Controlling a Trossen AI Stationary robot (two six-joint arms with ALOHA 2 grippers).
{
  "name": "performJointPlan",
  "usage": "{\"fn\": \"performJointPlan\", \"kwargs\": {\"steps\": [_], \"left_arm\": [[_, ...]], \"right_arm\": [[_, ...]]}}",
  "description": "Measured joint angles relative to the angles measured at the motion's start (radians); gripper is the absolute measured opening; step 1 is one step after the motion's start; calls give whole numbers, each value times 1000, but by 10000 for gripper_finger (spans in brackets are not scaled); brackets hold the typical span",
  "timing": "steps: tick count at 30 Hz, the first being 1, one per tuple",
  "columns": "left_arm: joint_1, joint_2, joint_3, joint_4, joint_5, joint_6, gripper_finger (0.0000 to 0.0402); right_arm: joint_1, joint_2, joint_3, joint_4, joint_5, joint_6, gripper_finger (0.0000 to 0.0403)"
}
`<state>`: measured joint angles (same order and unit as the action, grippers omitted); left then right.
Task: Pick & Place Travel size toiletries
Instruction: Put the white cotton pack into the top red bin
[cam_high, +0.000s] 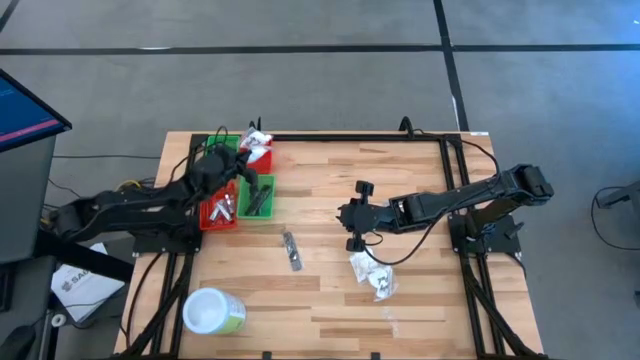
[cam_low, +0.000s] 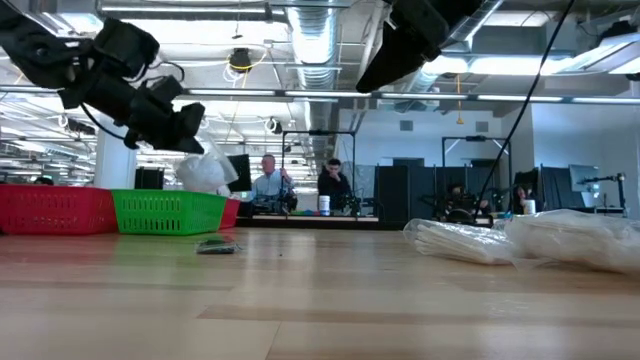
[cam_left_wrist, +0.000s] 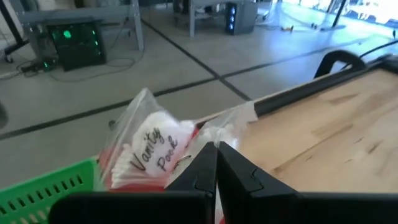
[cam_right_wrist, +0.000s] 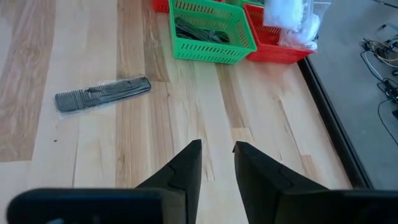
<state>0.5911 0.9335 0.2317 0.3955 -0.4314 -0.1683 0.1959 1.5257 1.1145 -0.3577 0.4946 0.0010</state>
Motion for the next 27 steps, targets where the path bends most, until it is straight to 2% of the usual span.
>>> {"fn": "performJointPlan", "kwargs": {"steps": [18, 27], "left_arm": [[203, 240, 0, 208, 196, 82, 0], [256, 307, 2, 254, 230, 112, 0]], "right_arm": [[0, 0, 0, 1, 0, 8, 87], [0, 0, 0, 5, 0, 8, 87]]}}
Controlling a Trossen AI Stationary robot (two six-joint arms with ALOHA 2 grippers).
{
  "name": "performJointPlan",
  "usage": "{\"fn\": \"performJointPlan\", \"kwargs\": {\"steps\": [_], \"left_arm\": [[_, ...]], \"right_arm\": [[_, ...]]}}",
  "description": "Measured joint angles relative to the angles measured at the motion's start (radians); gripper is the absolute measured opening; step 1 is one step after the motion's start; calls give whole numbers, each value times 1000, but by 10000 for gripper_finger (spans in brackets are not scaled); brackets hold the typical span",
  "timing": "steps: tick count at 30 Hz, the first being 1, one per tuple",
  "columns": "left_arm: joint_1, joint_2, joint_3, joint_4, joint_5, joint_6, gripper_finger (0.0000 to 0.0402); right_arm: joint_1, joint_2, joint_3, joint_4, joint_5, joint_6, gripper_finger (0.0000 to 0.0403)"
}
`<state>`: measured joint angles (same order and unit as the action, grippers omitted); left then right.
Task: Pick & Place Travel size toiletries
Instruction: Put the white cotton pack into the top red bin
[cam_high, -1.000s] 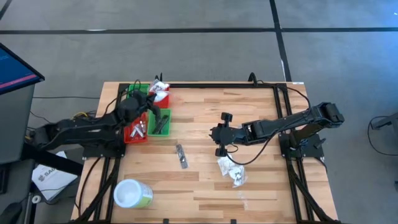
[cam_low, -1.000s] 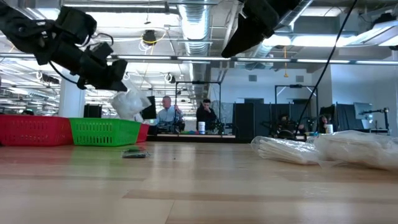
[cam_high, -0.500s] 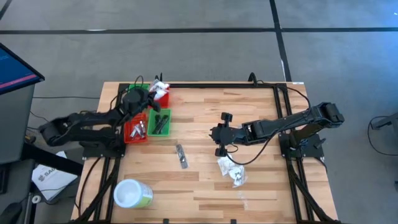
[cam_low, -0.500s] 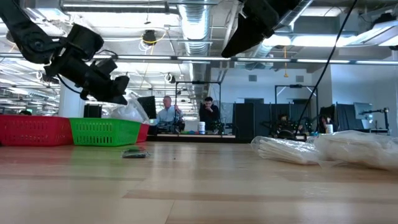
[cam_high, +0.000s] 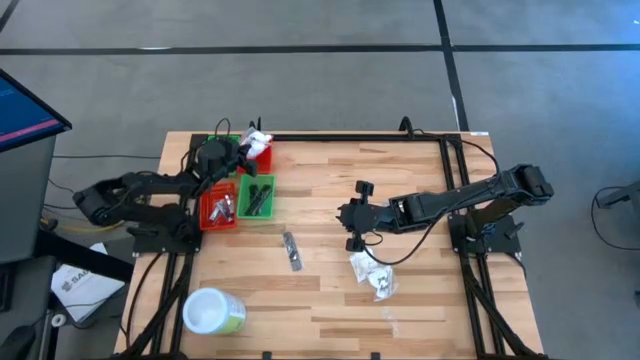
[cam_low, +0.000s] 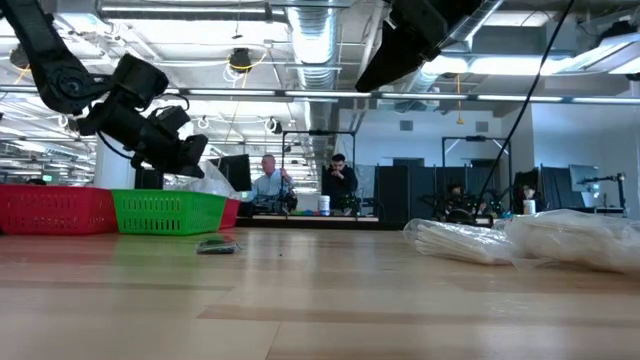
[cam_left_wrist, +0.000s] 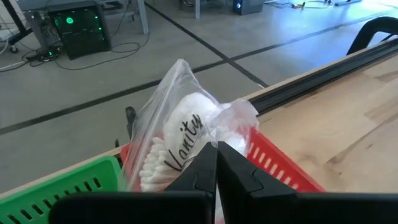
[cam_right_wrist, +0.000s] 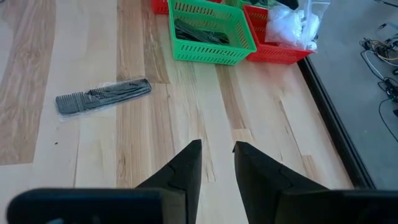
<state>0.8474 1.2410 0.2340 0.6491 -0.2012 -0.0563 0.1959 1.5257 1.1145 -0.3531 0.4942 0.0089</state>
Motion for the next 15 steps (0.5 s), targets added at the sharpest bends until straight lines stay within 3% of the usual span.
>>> {"fn": "performJointPlan", "kwargs": {"steps": [15], "left_arm": [[13, 123, 66, 57, 9, 0, 3]], "right_arm": [[0, 0, 0, 4, -1, 13, 87]]}}
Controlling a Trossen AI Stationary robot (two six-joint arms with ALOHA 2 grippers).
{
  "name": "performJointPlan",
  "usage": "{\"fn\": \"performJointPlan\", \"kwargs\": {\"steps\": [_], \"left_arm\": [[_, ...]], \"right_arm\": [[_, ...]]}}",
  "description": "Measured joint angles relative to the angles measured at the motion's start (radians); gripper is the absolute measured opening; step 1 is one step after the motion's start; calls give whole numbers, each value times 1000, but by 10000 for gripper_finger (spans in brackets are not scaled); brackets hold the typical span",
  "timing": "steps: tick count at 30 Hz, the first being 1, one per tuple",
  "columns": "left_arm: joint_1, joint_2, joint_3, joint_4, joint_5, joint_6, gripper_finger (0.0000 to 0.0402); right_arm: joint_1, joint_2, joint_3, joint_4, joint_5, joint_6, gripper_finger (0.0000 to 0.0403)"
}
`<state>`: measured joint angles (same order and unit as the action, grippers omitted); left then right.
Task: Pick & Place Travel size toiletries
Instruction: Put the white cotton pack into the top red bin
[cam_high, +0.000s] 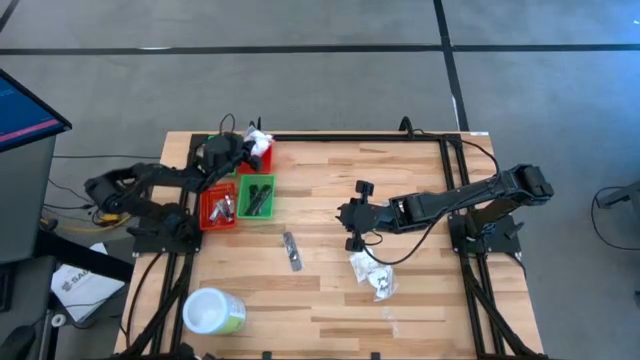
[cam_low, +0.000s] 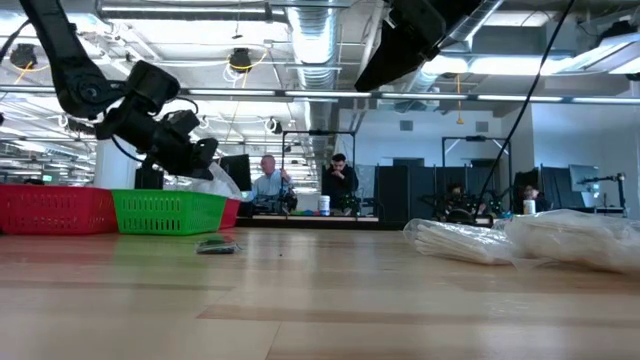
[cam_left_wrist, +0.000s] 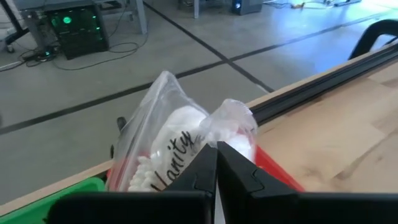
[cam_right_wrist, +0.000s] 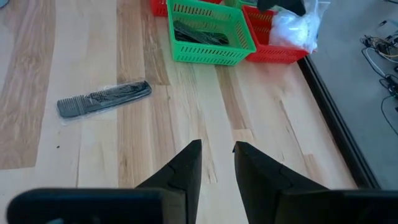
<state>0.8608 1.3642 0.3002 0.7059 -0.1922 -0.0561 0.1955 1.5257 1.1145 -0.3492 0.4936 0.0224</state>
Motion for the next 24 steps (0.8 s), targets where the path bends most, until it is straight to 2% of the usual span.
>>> {"fn": "performJointPlan", "kwargs": {"steps": [6, 10, 19, 24], "left_arm": [[1, 28, 6, -1, -31, 0, 19], [1, 22, 6, -1, -100, -1, 46], [-5, 18, 6, -2, -101, -7, 117], [-15, -3, 6, -12, -96, -7, 144]], "right_arm": [[0, 0, 0, -1, 0, 5, 87], [0, 0, 0, -2, 0, 5, 87], [0, 0, 0, -3, 0, 5, 87], [0, 0, 0, -13, 0, 5, 87]]}}
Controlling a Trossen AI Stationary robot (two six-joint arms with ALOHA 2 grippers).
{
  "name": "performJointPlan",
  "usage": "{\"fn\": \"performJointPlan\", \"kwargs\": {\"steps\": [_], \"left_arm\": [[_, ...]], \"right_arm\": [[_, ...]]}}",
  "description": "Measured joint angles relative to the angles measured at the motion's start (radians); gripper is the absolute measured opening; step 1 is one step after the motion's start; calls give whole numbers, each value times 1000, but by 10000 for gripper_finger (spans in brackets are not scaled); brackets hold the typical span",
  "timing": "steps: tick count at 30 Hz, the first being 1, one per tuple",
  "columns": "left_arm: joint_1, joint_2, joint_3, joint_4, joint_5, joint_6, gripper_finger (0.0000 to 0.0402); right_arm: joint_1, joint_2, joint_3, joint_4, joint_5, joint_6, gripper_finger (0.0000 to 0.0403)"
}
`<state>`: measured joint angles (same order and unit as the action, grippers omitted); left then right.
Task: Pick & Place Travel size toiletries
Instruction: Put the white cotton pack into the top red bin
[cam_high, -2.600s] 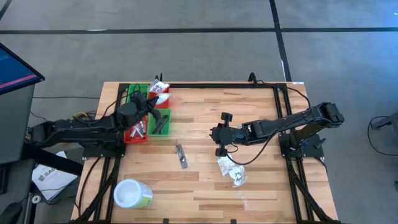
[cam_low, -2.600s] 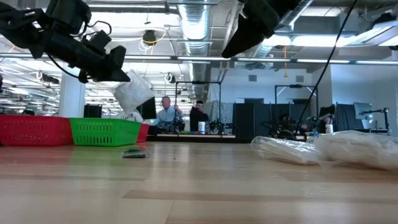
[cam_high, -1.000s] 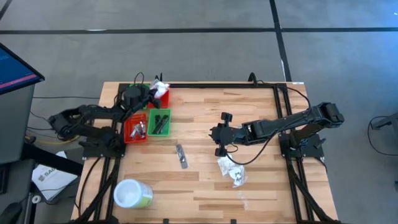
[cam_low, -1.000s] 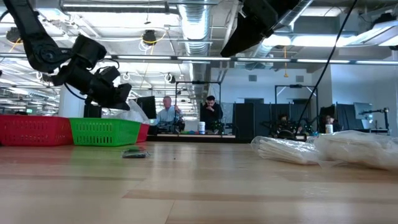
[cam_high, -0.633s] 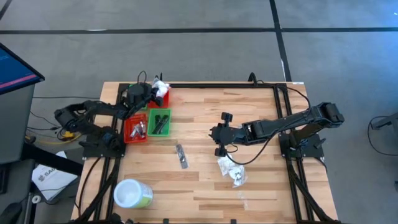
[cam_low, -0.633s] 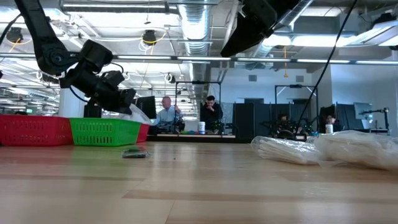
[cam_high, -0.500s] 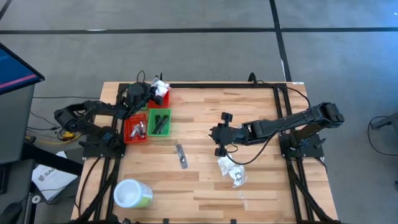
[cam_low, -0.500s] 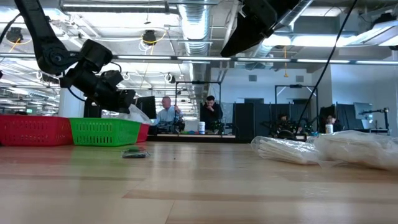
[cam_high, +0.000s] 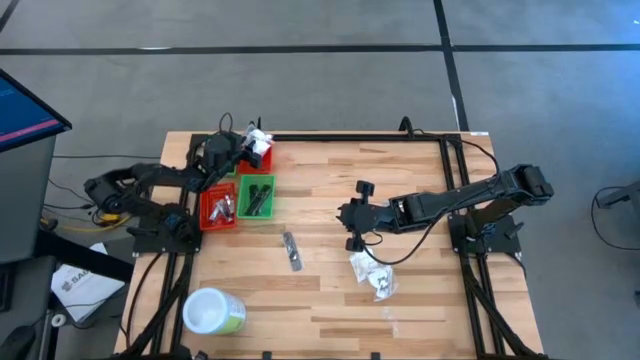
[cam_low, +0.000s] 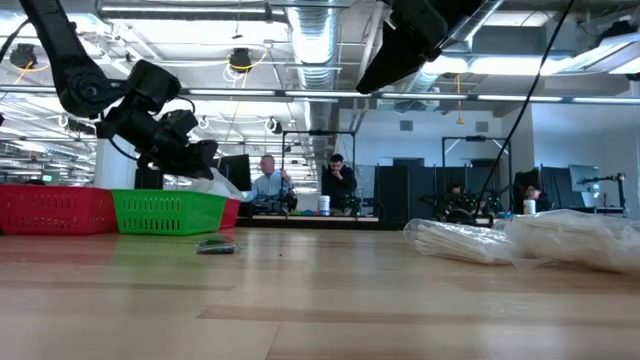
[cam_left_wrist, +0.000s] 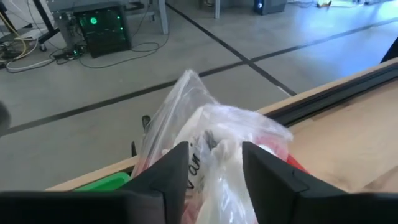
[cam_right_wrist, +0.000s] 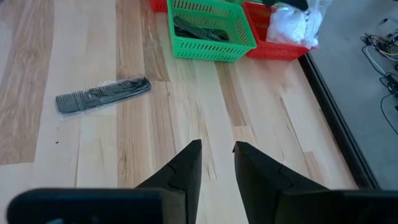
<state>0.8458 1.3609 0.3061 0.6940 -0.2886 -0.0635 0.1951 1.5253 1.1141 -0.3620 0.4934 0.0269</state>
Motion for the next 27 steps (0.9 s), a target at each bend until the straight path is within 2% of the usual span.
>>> {"fn": "performJointPlan", "kwargs": {"steps": [6, 13, 19, 27], "left_arm": [[-30, -116, 0, -43, 5, 12, 159], [-100, -310, 0, -244, 5, 31, 159], [-263, -419, 0, -382, 6, 30, 155], [-542, -447, 0, -384, 6, -3, 154]], "right_arm": [[0, 0, 0, -18, -6, 17, 87], [-2, 0, 0, -157, -118, 107, 87], [4, 0, -34, -217, -257, 203, 87], [52, 0, -87, -236, -363, 316, 87]]}}
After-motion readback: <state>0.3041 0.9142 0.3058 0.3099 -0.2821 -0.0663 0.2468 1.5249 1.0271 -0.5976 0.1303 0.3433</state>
